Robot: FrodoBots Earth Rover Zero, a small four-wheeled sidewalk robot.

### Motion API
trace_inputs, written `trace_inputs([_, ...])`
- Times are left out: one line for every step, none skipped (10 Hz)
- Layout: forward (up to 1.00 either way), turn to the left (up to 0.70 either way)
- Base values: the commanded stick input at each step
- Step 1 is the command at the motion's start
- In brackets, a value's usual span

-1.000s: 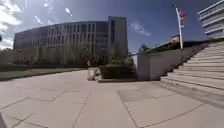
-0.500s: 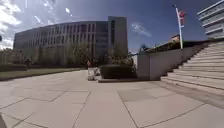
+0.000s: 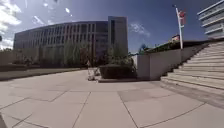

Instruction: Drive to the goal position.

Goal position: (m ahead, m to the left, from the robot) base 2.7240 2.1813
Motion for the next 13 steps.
trace_inputs([0.07, 0.0])
trace_inputs([0.06, 0.0])
trace_inputs([0.06, 0.0])
trace_inputs([0.06, 0.0])
trace_inputs([0.06, 0.0])
trace_inputs([0.06, 0.0])
trace_inputs([0.06, 0.0])
trace_inputs([0.06, 0.0])
trace_inputs([0.06, 0.0])
trace_inputs([0.06, 0.0])
trace_inputs([0.07, 0.0])
trace_inputs([0.06, 0.0])
trace_inputs([0.06, 0.0])
